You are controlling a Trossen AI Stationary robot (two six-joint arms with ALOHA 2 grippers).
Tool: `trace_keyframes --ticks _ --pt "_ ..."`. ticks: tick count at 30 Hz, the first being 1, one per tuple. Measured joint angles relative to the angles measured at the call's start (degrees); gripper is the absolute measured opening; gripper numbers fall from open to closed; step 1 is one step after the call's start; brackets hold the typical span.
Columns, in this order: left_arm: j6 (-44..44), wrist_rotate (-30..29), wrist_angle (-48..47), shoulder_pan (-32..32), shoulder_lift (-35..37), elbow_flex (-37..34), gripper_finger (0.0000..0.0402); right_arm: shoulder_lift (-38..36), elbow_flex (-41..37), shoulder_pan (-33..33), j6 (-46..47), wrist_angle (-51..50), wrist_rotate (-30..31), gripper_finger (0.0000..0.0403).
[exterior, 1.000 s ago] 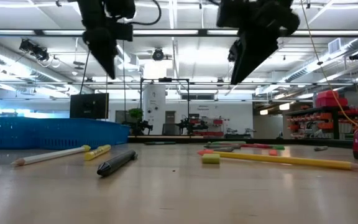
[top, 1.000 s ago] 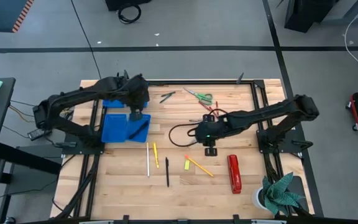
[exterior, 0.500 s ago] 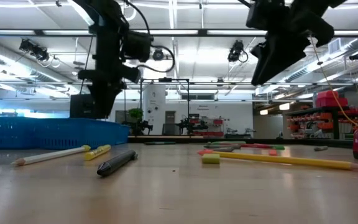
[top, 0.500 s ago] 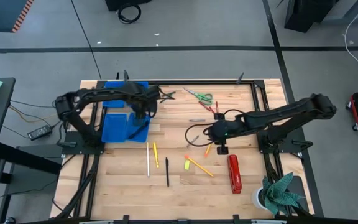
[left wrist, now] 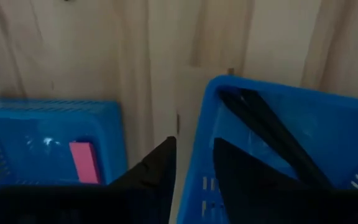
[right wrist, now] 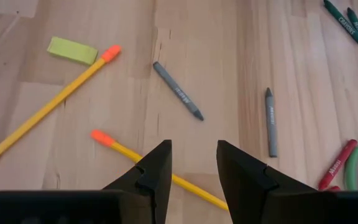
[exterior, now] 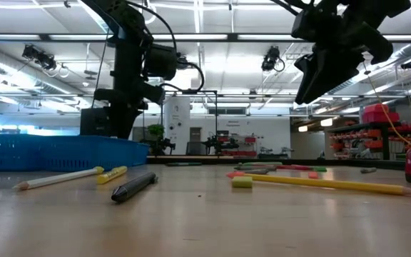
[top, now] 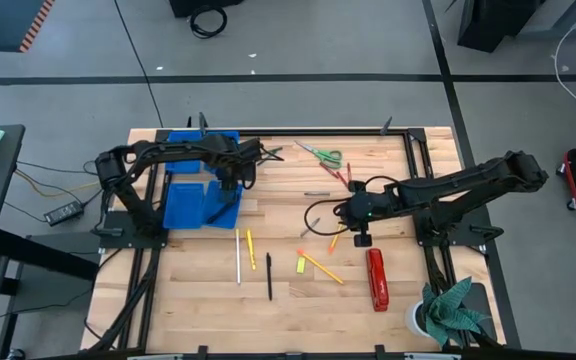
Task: Sort crayons/erasers/pens/pencils in bins
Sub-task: Adjust the bottom right blue bin
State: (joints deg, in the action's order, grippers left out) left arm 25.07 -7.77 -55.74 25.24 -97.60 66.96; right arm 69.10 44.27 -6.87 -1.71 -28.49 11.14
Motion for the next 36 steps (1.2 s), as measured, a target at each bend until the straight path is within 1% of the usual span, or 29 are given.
trace_keyframes --ticks 9,13,16,20,25,30,33,36 --pt "-0.8 0.1 0.5 0.0 0.0 0.0 0.0074 0.0 0.0 0.0 -1.0 -0.1 0.0 0.0133" --pt "-0.9 1.8 -0.1 -0.1 0.0 0.0 0.0066 0.0 0.0 0.0 -1.1 -0.1 0.0 0.0133" --pt "-0.8 2.0 0.0 -0.1 0.0 -0.2 0.0064 0.0 0.0 0.0 -1.1 -0.1 0.0 0.0133" --pt "-0.4 2.0 0.6 0.0 0.1 -2.8 0.0069 0.0 0.0 0.0 -1.1 -0.2 0.0 0.0133" --pt "-0.7 1.5 5.3 0.1 0.1 -7.0 0.0082 0.0 0.0 0.0 -1.1 -0.2 0.0 0.0133" --pt "-0.6 1.4 7.2 0.2 0.1 -8.6 0.0092 0.0 0.0 0.0 -1.1 -0.2 0.0 0.0133" --pt "-0.7 1.4 7.3 0.7 0.1 -8.4 0.009 0.0 0.0 0.0 -1.1 -0.1 0.0 0.0133" --pt "-0.8 1.4 7.8 1.5 0.1 -8.4 0.0078 0.0 0.0 0.0 -1.1 -0.1 0.0 0.0133"
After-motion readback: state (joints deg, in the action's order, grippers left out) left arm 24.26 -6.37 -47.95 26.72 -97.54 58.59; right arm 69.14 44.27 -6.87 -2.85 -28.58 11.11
